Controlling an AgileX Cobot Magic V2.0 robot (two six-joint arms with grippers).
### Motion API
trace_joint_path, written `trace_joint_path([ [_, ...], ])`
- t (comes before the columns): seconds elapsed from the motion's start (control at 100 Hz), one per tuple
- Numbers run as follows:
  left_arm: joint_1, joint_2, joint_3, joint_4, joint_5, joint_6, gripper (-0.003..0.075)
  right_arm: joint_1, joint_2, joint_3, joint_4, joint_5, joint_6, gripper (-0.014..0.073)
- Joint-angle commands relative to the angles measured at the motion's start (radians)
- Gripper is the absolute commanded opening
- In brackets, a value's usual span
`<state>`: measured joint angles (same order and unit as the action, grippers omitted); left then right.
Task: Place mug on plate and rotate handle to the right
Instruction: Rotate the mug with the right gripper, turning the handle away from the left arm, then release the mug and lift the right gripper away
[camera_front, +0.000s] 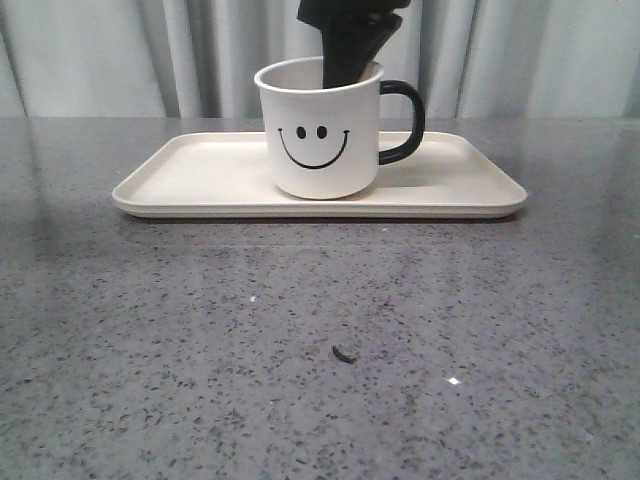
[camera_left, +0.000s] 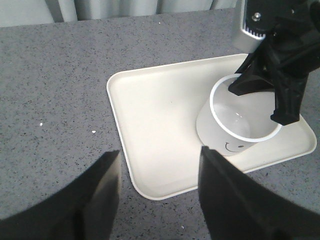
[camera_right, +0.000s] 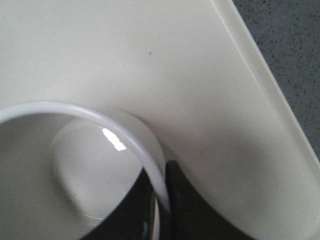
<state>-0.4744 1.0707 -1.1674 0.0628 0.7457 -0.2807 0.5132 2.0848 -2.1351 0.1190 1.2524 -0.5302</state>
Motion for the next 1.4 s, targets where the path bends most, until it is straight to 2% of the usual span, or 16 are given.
trace_joint_path([
  [0.0, -0.007, -0.021, -0.026, 0.004, -0.061, -0.002, 0.0356, -0.005, -0.051, -0.033, 0.018, 0.038, -0.014, -0.0066],
  [0.13, -0.007, -0.021, -0.026, 0.004, -0.061, -0.002, 0.0356, -0.005, -0.048, -0.033, 0.018, 0.021, -0.014, -0.0046],
  [0.39, -0.007, -0.021, -0.026, 0.004, -0.061, -0.002, 0.0356, -0.005, -0.048, -0.033, 0.018, 0.012, -0.014, 0.0241],
  [0.58, -0.007, -0.021, -0.026, 0.004, -0.061, -0.002, 0.0356, -0.005, -0.060, -0.054, 0.018, 0.006, -0.010, 0.0349],
  [0.68, -0.007, -0.021, -0.026, 0.004, -0.061, -0.002, 0.0356, -0.005, -0.070, -0.083, 0.018, 0.006, 0.002, 0.0372],
  [0.96, -0.007, -0.026, -0.026, 0.021, -0.061, -0.002, 0.0356, -0.005, -0.155, -0.095, 0.021, 0.069, 0.055, 0.0346],
  [1.01, -0.007, -0.033, -0.026, 0.040, -0.061, -0.002, 0.0356, -0.005, -0.173, -0.095, 0.021, 0.082, 0.075, 0.0293],
  [1.15, -0.007, -0.084, 0.009, 0.072, -0.096, -0.002, 0.0344, -0.005, -0.234, -0.089, 0.022, 0.085, 0.113, 0.0037],
  [1.22, -0.007, -0.121, 0.039, 0.072, -0.130, -0.002, 0.0301, -0.005, -0.265, -0.089, 0.028, 0.085, 0.129, -0.0079],
  [1.29, -0.007, -0.160, 0.076, 0.072, -0.153, -0.002, 0.0229, -0.005, -0.296, -0.088, 0.032, 0.085, 0.156, -0.0066],
  [1.39, -0.007, -0.209, 0.130, 0.072, -0.178, -0.002, 0.0082, -0.005, -0.342, -0.077, 0.034, 0.085, 0.190, -0.0069],
])
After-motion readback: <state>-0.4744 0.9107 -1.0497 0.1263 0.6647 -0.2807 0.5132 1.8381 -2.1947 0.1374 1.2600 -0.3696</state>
